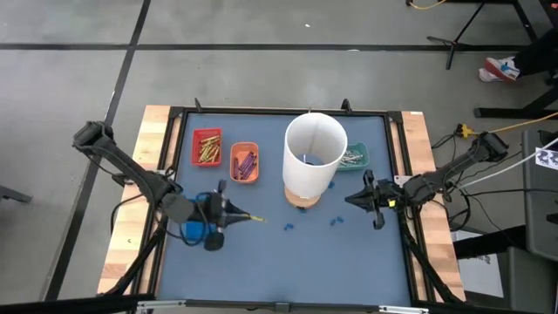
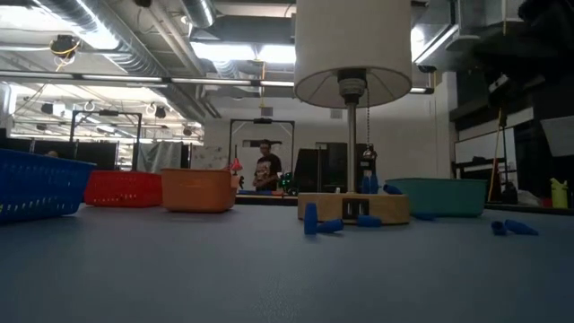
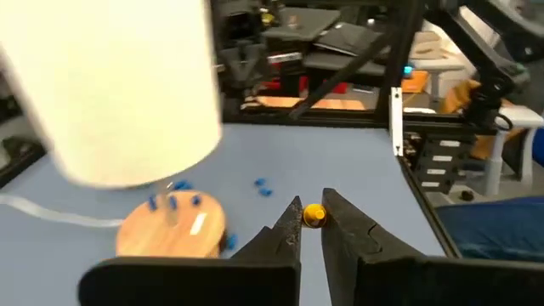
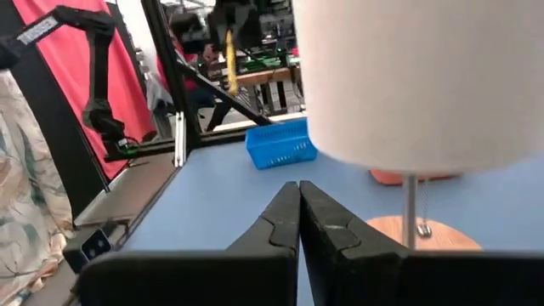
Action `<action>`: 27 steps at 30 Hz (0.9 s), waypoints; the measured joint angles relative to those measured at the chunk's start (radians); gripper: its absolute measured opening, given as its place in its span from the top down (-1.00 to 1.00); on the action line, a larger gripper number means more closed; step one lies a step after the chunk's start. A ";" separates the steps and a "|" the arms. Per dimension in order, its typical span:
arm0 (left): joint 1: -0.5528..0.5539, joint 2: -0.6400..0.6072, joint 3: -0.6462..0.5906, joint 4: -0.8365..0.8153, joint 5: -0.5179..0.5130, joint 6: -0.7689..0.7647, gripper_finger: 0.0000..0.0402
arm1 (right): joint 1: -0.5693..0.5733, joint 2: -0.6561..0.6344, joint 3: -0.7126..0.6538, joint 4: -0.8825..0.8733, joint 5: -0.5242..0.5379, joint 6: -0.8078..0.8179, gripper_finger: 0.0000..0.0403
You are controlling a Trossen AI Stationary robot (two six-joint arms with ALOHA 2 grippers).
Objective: Sort crayons
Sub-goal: Put the yellow crayon into the blue bin
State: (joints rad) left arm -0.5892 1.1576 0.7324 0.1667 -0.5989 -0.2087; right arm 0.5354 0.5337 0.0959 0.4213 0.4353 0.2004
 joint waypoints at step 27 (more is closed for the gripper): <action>0.000 -0.354 0.000 -0.839 -0.018 -0.602 0.95 | -0.317 -0.361 -0.089 -0.191 -0.133 -0.234 0.95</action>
State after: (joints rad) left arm -0.5892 0.8036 0.7326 -0.6727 -0.6173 -0.8108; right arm 0.2188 0.1726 0.0071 0.2306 0.3020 -0.0338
